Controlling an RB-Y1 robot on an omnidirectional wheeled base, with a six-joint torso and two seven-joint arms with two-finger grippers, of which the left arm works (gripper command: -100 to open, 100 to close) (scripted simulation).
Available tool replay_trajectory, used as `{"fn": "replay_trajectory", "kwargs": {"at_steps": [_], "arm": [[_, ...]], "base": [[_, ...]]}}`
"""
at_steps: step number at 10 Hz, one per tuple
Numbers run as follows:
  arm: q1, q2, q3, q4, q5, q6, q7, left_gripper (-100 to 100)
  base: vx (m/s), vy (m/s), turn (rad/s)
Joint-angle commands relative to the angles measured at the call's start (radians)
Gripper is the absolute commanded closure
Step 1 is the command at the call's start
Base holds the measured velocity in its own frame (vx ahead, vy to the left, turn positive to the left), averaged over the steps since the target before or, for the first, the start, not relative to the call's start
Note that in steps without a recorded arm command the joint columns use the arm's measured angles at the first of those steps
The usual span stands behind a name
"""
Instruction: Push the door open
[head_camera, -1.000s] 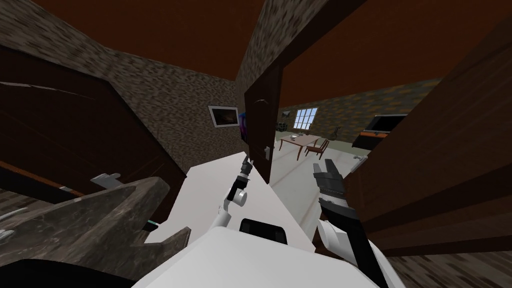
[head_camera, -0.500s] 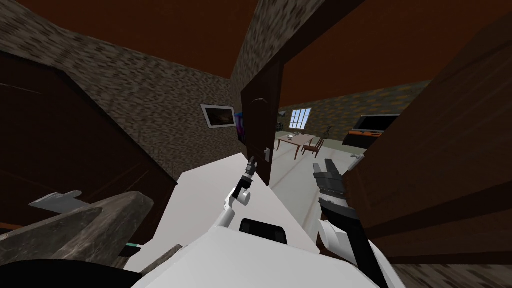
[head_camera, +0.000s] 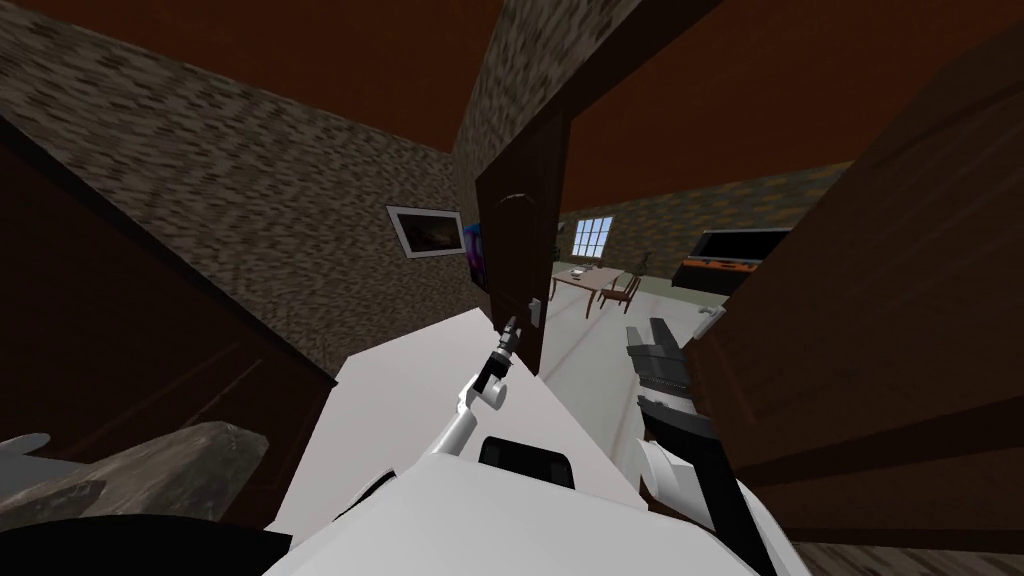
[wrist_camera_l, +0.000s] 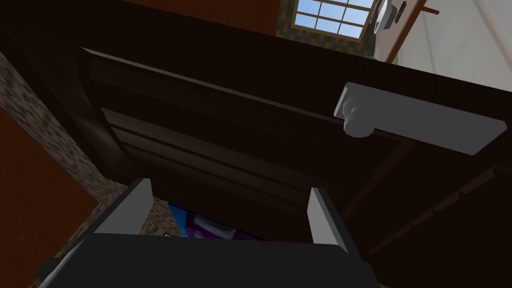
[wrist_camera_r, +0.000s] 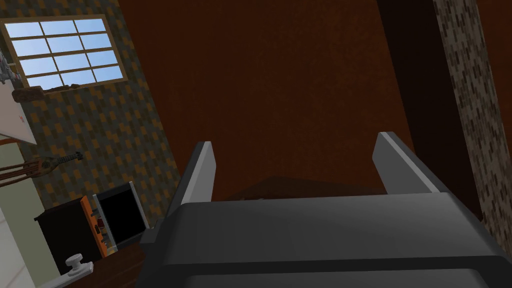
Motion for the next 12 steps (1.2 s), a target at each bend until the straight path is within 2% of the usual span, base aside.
{"fn": "replay_trajectory", "kwargs": {"at_steps": [1, 4, 7, 10, 12], "arm": [[-0.012, 0.002, -0.016, 0.028, 0.005, -0.001, -0.005, -100], [-0.063, -0.005, -0.053, 0.117, 0.019, 0.001, -0.019, -100], [-0.093, -0.009, -0.076, 0.170, 0.027, 0.002, -0.027, -100], [-0.138, -0.018, -0.109, 0.250, 0.039, 0.004, -0.039, -100], [-0.156, -0.021, -0.122, 0.281, 0.044, 0.004, -0.044, -100]], "base": [[0.085, 0.114, -0.069], [0.103, 0.130, -0.123], [0.094, 0.106, -0.084], [0.086, 0.112, -0.104], [0.081, 0.110, -0.082]]}}
